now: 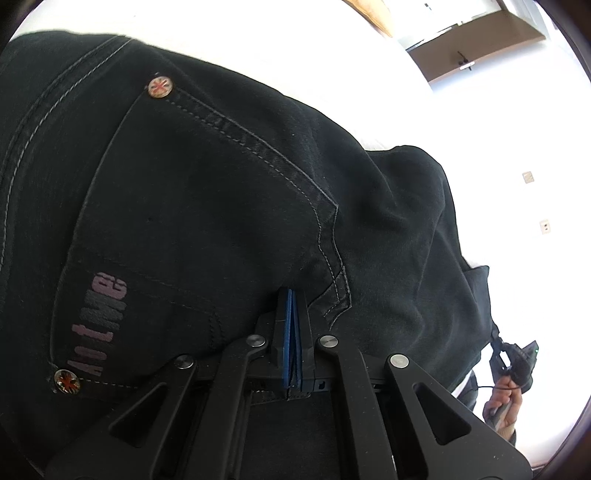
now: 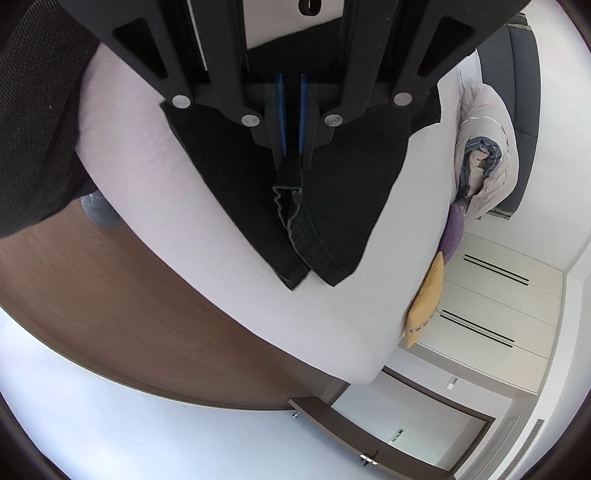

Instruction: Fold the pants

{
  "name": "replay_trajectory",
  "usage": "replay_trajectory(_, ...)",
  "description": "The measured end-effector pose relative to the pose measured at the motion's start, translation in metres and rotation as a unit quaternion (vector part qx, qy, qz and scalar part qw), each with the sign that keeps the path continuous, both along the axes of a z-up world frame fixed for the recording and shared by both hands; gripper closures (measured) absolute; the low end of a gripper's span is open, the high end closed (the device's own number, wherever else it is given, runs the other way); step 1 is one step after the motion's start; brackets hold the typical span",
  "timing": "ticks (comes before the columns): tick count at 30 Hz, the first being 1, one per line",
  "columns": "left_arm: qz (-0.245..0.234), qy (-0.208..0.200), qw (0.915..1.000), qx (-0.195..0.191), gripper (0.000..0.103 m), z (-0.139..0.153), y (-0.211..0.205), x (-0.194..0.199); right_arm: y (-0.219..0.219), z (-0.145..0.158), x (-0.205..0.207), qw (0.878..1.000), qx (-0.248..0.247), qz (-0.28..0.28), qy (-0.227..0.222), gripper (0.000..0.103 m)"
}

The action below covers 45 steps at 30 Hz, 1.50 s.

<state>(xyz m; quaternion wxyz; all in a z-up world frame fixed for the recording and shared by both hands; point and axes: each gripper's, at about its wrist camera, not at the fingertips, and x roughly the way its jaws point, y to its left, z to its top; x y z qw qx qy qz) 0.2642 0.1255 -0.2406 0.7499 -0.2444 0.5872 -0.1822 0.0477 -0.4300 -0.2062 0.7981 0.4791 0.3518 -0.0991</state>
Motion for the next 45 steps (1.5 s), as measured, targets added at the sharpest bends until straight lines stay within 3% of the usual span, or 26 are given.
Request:
replay_trajectory(6,0.002,0.009,0.9997,0.021,0.101,0.008,-0.01,0.004,0.006,-0.006,-0.022,1.0,-0.005,-0.008,0.012,0.097)
replay_trajectory(11,-0.007,0.007,0.9977,0.066,0.101,0.019,-0.028,0.008,0.008,-0.006,-0.031,1.0,0.001,-0.02,0.014,0.097)
replay_trajectory(22,0.006,0.005,0.9983,0.058,0.101,0.022,-0.03,0.014,0.007,-0.027,-0.05,0.998,0.046,-0.03,0.038,0.098)
replay_trajectory(26,0.007,0.005,0.9988,0.047,0.101,0.023,-0.021,0.012,0.003,-0.015,-0.048,0.999,0.007,-0.026,0.041,0.091)
replay_trajectory(27,0.008,0.004,0.9989,0.046,0.101,0.024,-0.019,0.012,0.0,-0.011,-0.049,0.999,0.0,-0.028,0.043,0.082)
replay_trajectory(30,0.006,0.0,0.9988,0.048,0.101,0.024,-0.006,0.003,-0.015,0.016,-0.052,0.994,-0.079,-0.051,0.053,0.078)
replay_trajectory(33,0.003,-0.003,0.9984,0.056,0.101,0.025,-0.009,0.001,-0.024,0.049,-0.024,0.991,-0.127,0.024,0.023,0.077)
replay_trajectory(34,0.003,-0.003,0.9984,0.056,0.101,0.026,-0.01,0.001,-0.023,0.055,-0.006,0.987,-0.137,0.075,0.021,0.065)
replay_trajectory(38,0.007,-0.002,0.9989,0.047,0.101,0.026,-0.007,0.0,-0.019,0.071,0.051,0.958,-0.199,0.205,-0.025,0.061)
replay_trajectory(42,0.012,-0.001,0.9992,0.038,0.101,0.023,-0.001,-0.001,-0.033,0.062,0.094,0.947,-0.161,0.275,-0.049,0.061)
replay_trajectory(45,0.01,0.0,0.9993,0.036,0.101,0.021,0.003,-0.002,-0.045,0.051,0.109,0.945,-0.125,0.297,-0.047,0.061)
